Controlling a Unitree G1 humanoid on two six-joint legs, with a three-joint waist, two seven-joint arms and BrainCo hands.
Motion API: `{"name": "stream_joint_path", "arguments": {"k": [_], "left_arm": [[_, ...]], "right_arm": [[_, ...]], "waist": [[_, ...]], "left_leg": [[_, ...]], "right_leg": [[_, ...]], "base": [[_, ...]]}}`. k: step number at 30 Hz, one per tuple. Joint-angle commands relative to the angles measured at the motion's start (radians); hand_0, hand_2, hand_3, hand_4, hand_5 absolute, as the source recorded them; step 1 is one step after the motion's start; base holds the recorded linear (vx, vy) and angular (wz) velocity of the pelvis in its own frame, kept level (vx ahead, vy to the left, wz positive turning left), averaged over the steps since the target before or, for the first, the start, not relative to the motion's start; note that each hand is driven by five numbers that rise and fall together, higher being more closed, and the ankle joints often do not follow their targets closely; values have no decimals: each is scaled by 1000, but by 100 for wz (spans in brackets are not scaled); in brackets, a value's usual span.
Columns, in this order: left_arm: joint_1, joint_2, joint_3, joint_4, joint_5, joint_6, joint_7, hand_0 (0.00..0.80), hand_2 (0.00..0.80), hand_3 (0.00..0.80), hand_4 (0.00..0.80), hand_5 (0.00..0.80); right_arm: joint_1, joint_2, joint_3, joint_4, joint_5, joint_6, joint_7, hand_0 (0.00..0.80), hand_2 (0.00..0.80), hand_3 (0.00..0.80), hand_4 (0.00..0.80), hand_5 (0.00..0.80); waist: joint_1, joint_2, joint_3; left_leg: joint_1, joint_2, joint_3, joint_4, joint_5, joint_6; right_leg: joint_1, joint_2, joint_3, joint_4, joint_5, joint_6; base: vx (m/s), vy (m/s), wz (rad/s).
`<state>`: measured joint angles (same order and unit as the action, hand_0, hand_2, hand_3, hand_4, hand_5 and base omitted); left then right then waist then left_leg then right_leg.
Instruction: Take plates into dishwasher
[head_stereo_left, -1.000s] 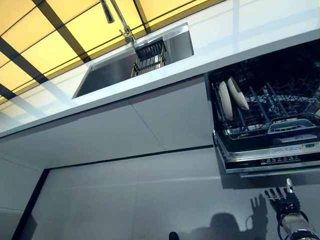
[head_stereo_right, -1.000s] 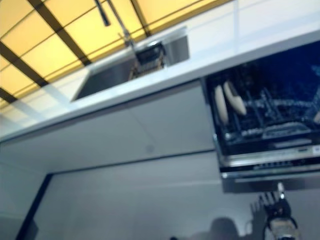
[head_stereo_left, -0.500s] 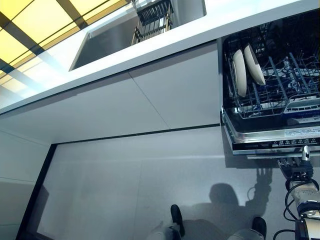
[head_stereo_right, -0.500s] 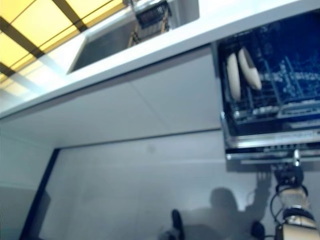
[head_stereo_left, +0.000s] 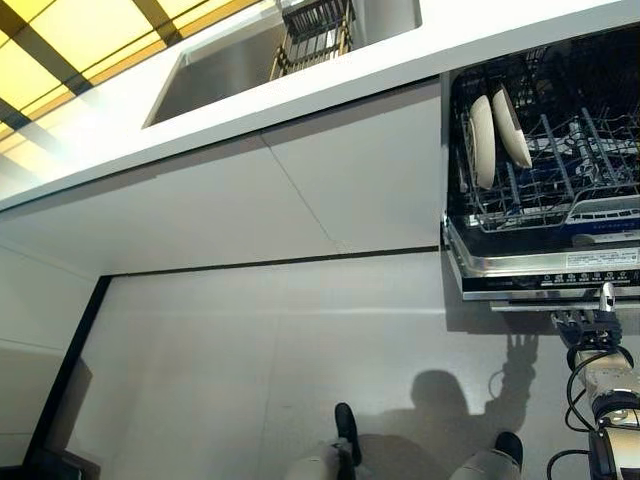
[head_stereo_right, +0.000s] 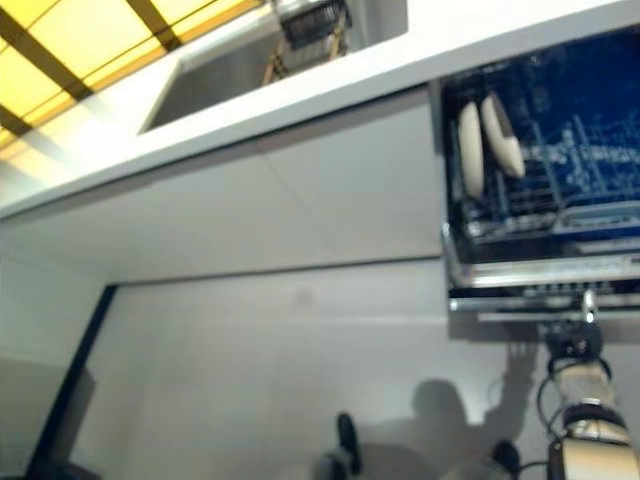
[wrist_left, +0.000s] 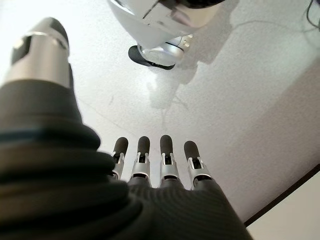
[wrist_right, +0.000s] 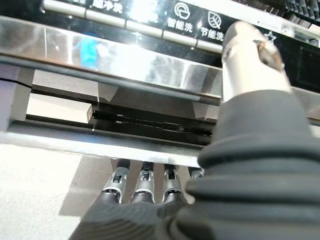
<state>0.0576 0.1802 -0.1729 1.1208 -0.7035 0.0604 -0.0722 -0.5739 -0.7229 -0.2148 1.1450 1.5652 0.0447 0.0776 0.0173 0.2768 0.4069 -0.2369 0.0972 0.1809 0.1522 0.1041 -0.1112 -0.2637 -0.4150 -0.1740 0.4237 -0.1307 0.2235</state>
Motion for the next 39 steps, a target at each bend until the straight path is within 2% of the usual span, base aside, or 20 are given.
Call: {"name": "stream_joint_path", "arguments": {"k": [1, 13, 20, 25, 28, 30, 31, 35, 36, 39], "left_arm": [[-20, 99, 0, 7, -1, 4, 30, 0, 0, 0, 0, 0], [-8, 118, 15, 19, 42, 19, 26, 0, 0, 0, 0, 0], [-12, 130, 13, 19, 56, 21, 37, 0, 0, 0, 0, 0], [-11, 141, 21, 22, 64, 18, 37, 0, 0, 0, 0, 0], [-15, 150, 33, 30, 72, 20, 36, 0, 0, 0, 0, 0], [-17, 153, 39, 43, 72, 8, 37, 0, 0, 0, 0, 0], [-16, 153, 40, 45, 73, 6, 37, 0, 0, 0, 0, 0], [-11, 152, 51, 55, 82, -14, 37, 0, 0, 0, 0, 0], [-18, 154, 59, 66, 84, -23, 39, 0, 0, 0, 0, 0], [-26, 156, 70, 85, 89, -36, 30, 0, 0, 0, 0, 0]], "right_arm": [[-315, -59, 56, -205, 18, -35, 141, 0, 0, 0, 0, 0], [-315, -68, 44, -226, 60, -32, 190, 0, 0, 0, 0, 0], [-326, -49, 56, -243, 86, -71, 216, 0, 0, 0, 0, 0], [-336, -58, 65, -237, 79, -71, 212, 0, 0, 0, 0, 0], [-331, -59, 66, -230, 47, -79, 170, 0, 0, 0, 0, 0], [-312, -52, 68, -210, -61, -122, 52, 0, 0, 0, 0, 0], [-308, -50, 67, -209, -79, -122, 40, 0, 0, 0, 0, 0], [-248, -42, 73, -186, -221, -68, 1, 0, 0, 0, 0, 0], [-206, -36, 87, -174, -264, -36, 17, 0, 0, 0, 0, 0], [-139, -20, 86, -145, -250, -10, 55, 0, 0, 0, 0, 0]], "waist": [[62, -65, -62], [77, -99, -92], [90, -119, -102], [100, -133, -116], [105, -150, -132], [107, -167, -150], [107, -169, -153], [103, -196, -181], [96, -212, -197], [88, -231, -226]], "left_leg": [[-22, 20, -21, 178, -95, 3], [-4, 36, -28, 185, -101, -1], [12, 40, -37, 158, -90, -3], [30, 39, -36, 118, -75, -7], [49, 37, -37, 72, -60, -7], [72, 39, -38, 15, -43, -9], [77, 39, -38, 3, -38, -10], [109, 37, -40, -83, -4, -11], [121, 37, -42, -121, 7, -11], [146, 42, -38, -170, 19, -12]], "right_leg": [[32, 86, -66, -13, 37, -148], [85, 91, -75, -49, 51, -137], [117, 99, -83, -85, 66, -126], [153, 106, -100, -133, 79, -116], [182, 115, -110, -179, 94, -106], [211, 126, -114, -230, 112, -93], [217, 128, -114, -239, 115, -92], [245, 146, -105, -311, 151, -82], [251, 154, -97, -342, 166, -78], [270, 166, -94, -390, 183, -72]], "base": [[52, -26, 0], [48, -24, 4], [9, -25, 0], [15, -40, 4], [26, -70, 9], [48, -73, 12], [68, -67, 7], [59, -44, 1], [44, -45, 2], [55, -36, 1]]}}
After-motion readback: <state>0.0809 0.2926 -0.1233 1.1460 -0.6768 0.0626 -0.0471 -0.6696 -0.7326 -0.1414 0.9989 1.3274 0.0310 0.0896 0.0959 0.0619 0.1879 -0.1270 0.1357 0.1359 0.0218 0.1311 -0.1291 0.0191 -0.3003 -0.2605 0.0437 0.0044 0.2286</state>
